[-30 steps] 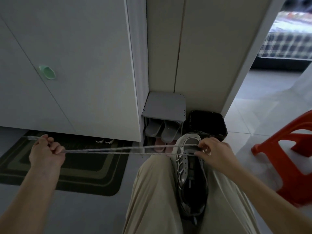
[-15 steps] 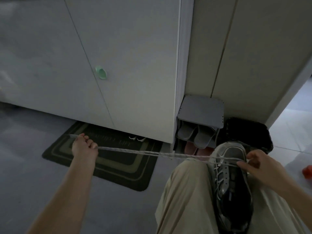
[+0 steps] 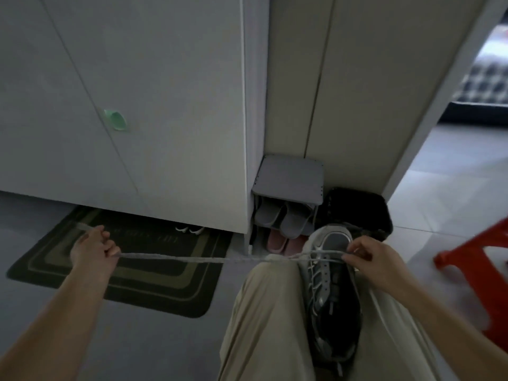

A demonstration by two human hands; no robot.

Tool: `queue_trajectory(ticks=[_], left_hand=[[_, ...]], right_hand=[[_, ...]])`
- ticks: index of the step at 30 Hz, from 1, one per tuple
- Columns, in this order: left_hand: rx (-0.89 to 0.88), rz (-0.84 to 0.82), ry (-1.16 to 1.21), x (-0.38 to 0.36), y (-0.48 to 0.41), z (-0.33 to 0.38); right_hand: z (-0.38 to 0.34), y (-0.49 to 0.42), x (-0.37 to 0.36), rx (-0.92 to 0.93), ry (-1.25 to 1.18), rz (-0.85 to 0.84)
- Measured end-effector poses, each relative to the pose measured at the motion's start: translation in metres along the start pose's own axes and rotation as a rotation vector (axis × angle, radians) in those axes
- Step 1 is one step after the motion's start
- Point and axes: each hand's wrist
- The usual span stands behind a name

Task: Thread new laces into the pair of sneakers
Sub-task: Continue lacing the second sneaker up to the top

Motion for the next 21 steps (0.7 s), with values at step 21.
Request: queue_trajectory(ticks=[21], left_hand=[[-0.928, -1.387, -0.974, -0.116, 0.255, -0.157]], right_hand=[[-0.069, -0.027, 0.008, 0.059, -0.310, -0.009]])
Point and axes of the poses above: each hand's wrist, its own y-axis away from the middle knuckle, its own x-axis out of the back of the hand, z = x × y, and after that the axes turned 10 degrees about z, right-handed
